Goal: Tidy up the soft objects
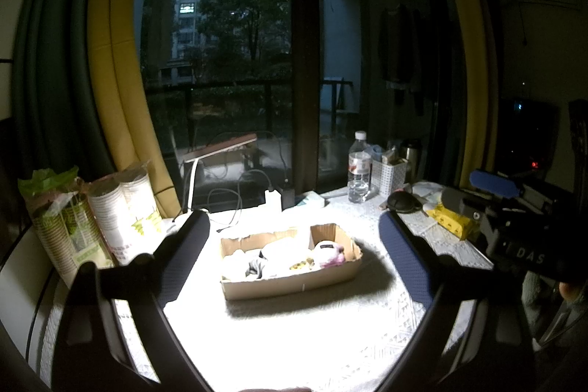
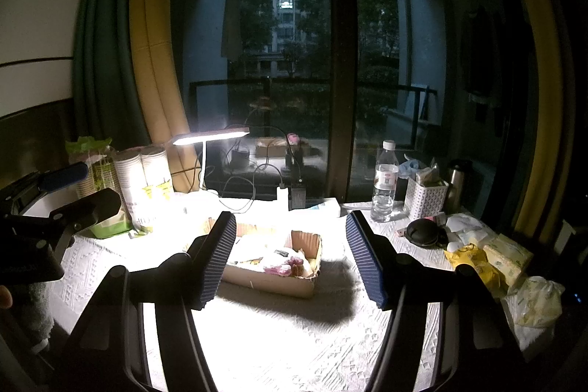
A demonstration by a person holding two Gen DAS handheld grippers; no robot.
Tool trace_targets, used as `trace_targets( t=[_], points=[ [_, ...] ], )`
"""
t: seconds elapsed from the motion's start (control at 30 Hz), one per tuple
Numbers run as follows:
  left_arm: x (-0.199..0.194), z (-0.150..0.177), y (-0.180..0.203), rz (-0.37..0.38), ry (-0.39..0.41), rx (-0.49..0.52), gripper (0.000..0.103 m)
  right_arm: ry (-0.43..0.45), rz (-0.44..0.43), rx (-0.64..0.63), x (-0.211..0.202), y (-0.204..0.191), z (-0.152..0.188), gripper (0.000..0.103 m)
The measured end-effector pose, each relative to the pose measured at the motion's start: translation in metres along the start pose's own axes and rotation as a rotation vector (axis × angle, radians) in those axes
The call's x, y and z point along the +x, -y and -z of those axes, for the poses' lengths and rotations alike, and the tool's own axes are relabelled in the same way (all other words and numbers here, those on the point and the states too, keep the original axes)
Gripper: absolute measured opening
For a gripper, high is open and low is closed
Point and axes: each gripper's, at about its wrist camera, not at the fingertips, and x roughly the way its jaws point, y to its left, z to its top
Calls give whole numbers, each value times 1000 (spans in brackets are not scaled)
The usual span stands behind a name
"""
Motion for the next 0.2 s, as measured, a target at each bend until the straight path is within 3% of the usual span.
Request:
trace_targets(
  t=[0.2],
  points=[
    [-2, 0, 3, 1, 18, 10, 94, -19, -8, -3, 5, -1, 4, 65]
  ],
)
